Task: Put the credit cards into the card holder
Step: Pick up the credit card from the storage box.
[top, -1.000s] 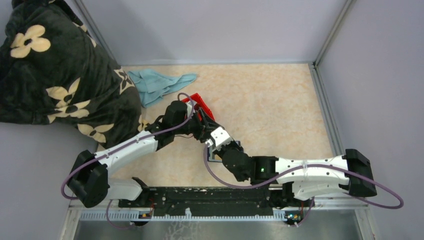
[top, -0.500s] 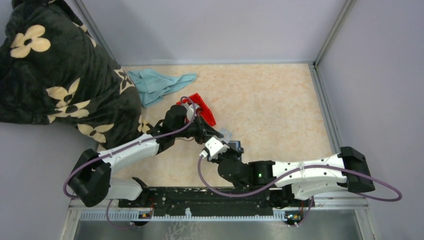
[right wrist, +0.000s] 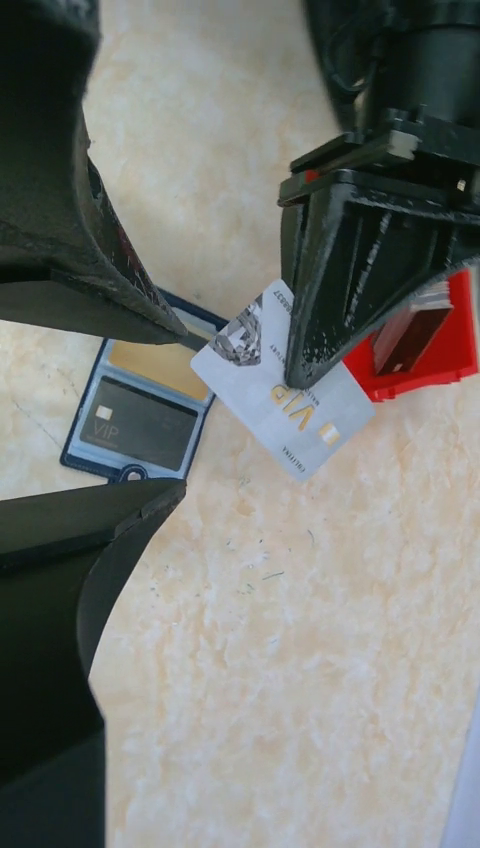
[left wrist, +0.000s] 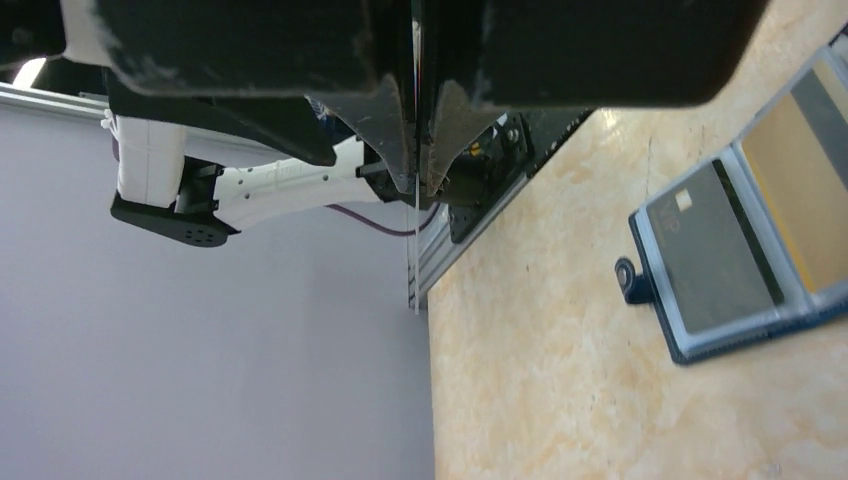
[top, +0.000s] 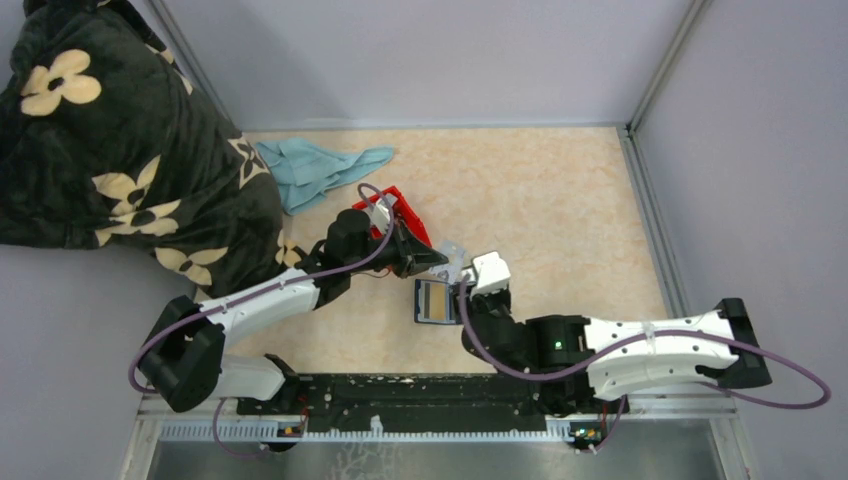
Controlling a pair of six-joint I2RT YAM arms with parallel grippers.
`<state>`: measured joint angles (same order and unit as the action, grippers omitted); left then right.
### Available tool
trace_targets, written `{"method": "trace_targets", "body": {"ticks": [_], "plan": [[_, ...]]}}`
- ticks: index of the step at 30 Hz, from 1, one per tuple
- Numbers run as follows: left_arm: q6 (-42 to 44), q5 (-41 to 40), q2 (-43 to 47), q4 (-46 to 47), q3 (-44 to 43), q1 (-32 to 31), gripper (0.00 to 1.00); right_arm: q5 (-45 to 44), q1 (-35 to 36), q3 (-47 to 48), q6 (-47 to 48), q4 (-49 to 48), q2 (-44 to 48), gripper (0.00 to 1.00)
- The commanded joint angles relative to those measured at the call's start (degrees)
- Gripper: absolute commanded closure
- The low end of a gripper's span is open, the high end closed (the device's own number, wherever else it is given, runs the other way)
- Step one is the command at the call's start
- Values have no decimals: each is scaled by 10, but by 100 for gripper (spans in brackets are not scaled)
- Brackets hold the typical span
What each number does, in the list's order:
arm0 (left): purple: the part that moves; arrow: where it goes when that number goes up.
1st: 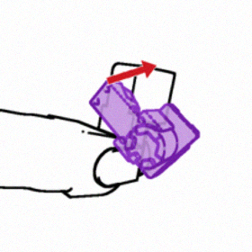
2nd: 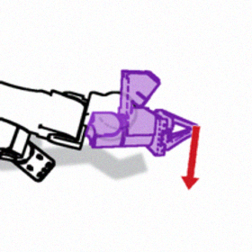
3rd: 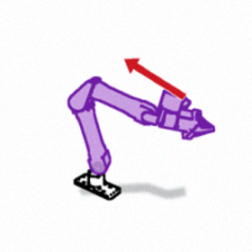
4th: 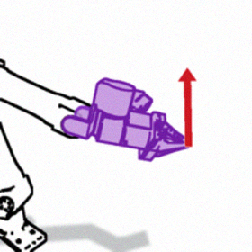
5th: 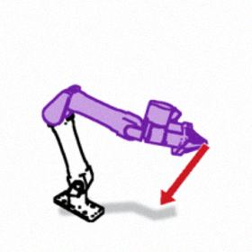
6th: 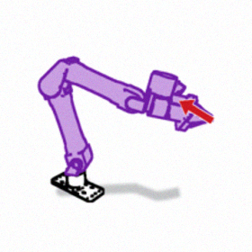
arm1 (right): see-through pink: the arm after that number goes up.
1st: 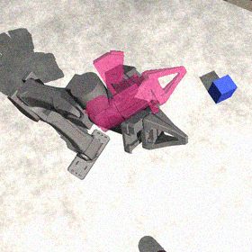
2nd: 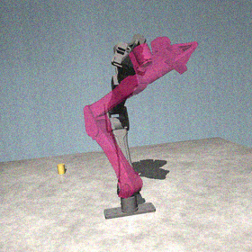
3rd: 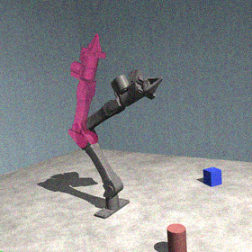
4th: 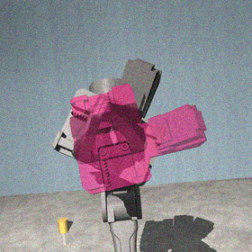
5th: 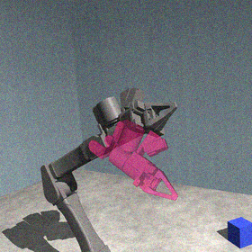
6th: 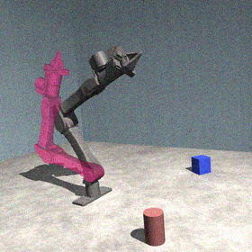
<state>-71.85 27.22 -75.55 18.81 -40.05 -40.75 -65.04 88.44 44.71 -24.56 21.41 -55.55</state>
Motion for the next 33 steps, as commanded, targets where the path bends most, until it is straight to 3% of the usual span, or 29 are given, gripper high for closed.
{"method": "trace_targets", "body": {"ticks": [1,8,16,22,25,33], "plan": [[54,-36,-9,83,-11,1,100,-57,5,-9,-137,12,75,47],[41,-30,-55,235,5,-2,100,-62,-38,-84,-168,-86,202,53],[35,-3,-82,344,11,-6,100,222,-276,-126,-223,-156,231,59],[31,16,-96,380,16,-6,100,432,-405,-155,-276,-230,199,60],[32,21,-101,385,18,-7,100,505,-439,-171,-295,-273,194,60],[29,18,-107,398,25,-6,100,555,-455,-189,-312,-307,202,60]]}}
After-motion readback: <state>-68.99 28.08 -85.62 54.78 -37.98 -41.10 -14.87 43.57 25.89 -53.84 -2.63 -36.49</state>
